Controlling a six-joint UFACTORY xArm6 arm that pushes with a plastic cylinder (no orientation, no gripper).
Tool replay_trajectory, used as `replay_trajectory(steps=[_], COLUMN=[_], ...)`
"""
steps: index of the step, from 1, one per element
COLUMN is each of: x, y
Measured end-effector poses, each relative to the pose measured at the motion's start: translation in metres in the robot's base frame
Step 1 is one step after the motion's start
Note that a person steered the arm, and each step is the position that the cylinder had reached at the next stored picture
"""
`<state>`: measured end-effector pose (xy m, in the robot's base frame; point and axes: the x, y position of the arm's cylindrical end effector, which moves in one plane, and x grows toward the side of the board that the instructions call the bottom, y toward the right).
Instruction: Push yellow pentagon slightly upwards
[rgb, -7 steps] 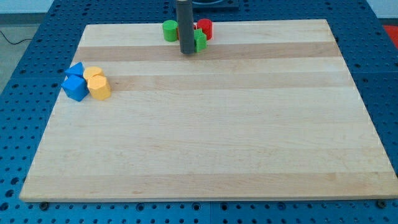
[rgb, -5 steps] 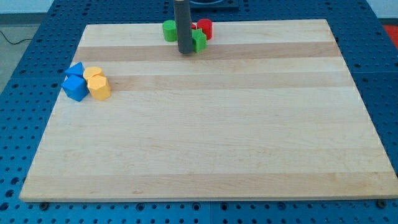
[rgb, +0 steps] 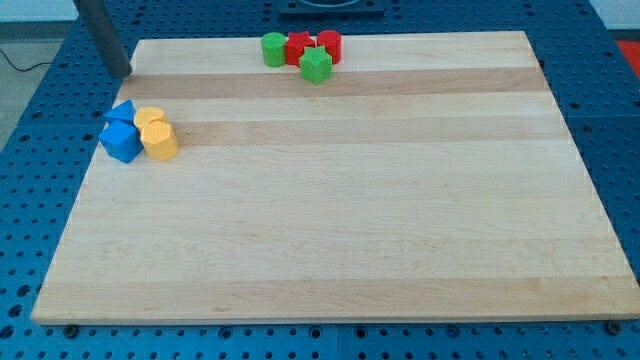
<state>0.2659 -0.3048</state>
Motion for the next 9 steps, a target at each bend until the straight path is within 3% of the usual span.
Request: replay_trajectory(steps=[2, 5, 7, 8, 9], x=[0.017, 0.183, 0.148, 0.181, 0.211], y=[0.0, 0.019, 0.097, 0.097, 0.054])
